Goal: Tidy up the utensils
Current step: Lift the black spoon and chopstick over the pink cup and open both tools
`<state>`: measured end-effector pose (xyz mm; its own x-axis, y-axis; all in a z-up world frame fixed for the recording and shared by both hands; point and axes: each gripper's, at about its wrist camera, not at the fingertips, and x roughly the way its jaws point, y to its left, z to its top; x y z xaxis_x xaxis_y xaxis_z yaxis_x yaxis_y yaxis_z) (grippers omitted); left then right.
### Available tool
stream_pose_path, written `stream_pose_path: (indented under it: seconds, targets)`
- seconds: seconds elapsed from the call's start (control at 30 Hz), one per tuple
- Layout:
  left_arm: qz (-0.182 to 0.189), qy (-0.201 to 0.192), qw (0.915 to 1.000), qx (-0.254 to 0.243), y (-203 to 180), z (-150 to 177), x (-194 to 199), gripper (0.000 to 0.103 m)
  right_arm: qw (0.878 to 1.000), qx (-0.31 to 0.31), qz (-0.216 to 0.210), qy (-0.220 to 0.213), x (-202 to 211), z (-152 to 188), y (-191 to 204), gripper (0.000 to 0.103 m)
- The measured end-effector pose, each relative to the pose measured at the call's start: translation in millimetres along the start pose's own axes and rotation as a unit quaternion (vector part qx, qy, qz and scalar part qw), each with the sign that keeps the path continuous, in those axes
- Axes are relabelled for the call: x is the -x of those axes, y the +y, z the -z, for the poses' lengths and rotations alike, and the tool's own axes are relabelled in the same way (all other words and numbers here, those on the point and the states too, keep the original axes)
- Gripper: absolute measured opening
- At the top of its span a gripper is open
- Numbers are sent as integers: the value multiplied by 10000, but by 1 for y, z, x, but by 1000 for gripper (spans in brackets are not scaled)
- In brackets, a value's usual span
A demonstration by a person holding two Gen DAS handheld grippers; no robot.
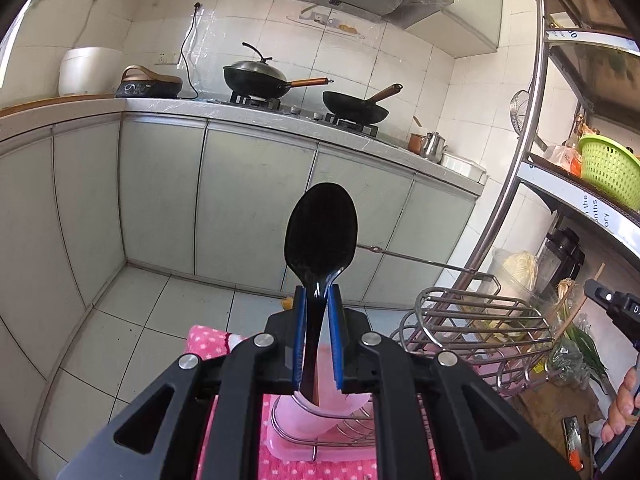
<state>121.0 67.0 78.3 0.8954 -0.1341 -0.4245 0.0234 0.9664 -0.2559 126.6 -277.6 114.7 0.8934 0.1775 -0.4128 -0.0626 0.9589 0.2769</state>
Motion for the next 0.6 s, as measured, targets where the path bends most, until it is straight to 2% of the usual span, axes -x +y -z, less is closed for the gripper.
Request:
stream_pose_path:
  seconds: [0.17,0.4,0.53,0.6]
  targets:
    - [-38,250,9996,143,8,6,-12,10,9995,-113,56,304,-21,15,-9,5]
    - [-27,519,9982,311,14,11,-28,11,9994,-104,63,320,-27,14,-11,6]
    - [-48,509,9979,387,16,14,-29,12,9988,-231,-35,423,-28,14,-15,6]
    - [-78,503,9981,356,14,15,-29,13,9984,-266,-20,503,-30,15,-17,12]
